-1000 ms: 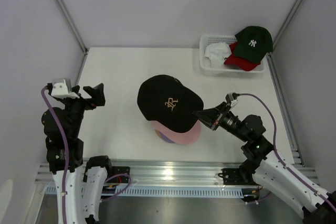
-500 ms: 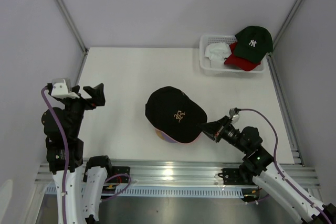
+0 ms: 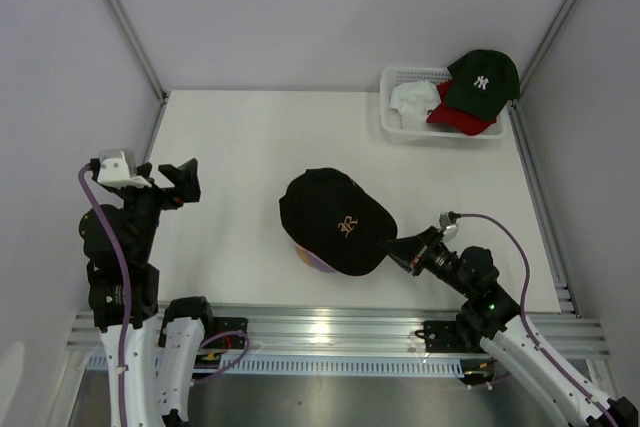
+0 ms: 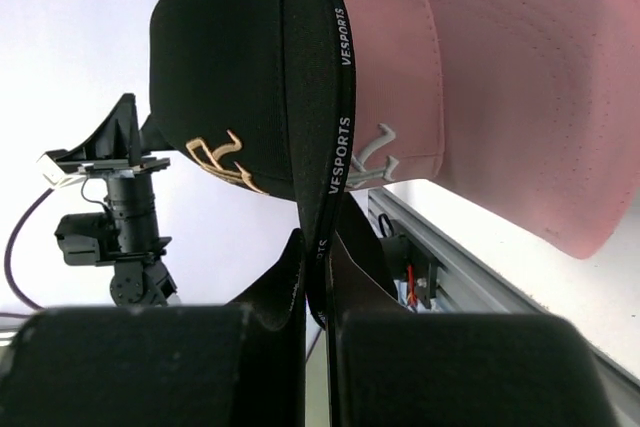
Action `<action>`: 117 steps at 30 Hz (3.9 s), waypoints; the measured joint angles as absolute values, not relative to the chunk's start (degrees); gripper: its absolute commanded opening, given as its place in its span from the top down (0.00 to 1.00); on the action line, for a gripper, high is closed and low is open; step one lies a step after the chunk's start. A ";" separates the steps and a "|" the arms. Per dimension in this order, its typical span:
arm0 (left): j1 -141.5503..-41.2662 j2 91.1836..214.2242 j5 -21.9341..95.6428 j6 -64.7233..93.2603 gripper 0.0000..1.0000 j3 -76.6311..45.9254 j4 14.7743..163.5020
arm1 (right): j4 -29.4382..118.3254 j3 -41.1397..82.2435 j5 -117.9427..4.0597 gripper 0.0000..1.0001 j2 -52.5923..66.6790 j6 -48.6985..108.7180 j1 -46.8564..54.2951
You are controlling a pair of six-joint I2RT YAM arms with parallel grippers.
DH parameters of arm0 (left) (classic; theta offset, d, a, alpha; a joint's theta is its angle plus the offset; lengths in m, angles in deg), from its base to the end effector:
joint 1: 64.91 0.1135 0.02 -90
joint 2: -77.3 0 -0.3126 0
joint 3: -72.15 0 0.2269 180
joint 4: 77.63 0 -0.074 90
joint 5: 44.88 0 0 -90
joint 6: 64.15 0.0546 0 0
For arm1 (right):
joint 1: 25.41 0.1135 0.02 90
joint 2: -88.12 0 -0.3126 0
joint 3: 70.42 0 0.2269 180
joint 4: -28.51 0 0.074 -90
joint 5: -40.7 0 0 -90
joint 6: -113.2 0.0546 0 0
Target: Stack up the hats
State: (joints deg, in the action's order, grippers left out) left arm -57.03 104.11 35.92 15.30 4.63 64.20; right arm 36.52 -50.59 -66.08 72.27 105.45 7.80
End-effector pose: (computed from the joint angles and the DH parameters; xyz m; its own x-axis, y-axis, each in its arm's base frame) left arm 0.0416 -0.0031 0.4082 0.0390 -0.1771 -0.9834 0.0305 0.9839 -0.1759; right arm 0.0513 0.0524 0.2058 -0.7663 0.6322 -0.1144 -0.0449 0.1249 0.9912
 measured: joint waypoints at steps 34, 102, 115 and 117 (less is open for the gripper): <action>-57.03 103.97 35.90 15.28 0.00 4.65 64.20 | 46.63 -44.97 -66.56 0.17 44.51 76.84 -0.92; -55.91 113.39 31.42 14.91 0.00 4.09 62.00 | 6.68 8.55 -44.79 0.17 -21.15 91.20 -31.71; -55.00 114.29 33.15 15.39 0.01 4.09 61.91 | 12.98 16.77 -40.13 0.19 -26.02 94.18 -31.08; -54.71 114.53 33.37 15.39 0.01 4.09 61.87 | 13.19 17.41 -39.26 0.20 -26.53 94.44 -30.88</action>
